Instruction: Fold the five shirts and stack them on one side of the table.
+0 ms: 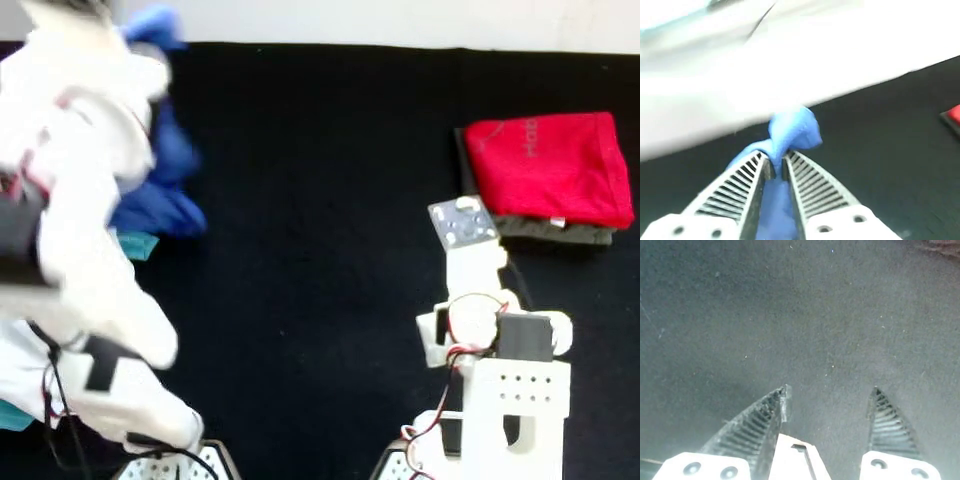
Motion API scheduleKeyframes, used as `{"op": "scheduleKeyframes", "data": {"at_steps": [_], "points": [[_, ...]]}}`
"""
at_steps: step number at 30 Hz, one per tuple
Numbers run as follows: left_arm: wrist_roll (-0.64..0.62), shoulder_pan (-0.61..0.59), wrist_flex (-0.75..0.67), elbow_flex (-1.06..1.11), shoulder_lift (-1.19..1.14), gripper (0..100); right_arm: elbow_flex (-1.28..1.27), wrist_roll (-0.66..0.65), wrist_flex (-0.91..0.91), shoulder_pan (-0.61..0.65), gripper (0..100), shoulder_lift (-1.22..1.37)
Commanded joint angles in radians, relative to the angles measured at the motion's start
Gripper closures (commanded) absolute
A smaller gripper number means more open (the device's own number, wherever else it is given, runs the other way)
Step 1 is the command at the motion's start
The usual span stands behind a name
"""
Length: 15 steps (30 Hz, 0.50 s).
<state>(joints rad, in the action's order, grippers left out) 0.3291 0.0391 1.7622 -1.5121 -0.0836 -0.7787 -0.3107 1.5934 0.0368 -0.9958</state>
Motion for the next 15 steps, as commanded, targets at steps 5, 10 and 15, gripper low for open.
{"op": "scheduleKeyframes", "data": {"at_steps": [5, 10, 15], "points": [[0.055, 0.205, -0.106, -0.022, 0.111, 99, -0.007, -0.006, -0.076, 0.002, 76.0, -0.013], [0.055, 0.211, -0.071, -0.010, 0.102, 99, -0.007, 0.020, -0.105, -0.031, 76.0, -0.013], [0.054, 0.110, 0.006, 0.242, 0.045, 99, -0.004, 0.060, -0.133, -0.128, 76.0, -0.013]]}}
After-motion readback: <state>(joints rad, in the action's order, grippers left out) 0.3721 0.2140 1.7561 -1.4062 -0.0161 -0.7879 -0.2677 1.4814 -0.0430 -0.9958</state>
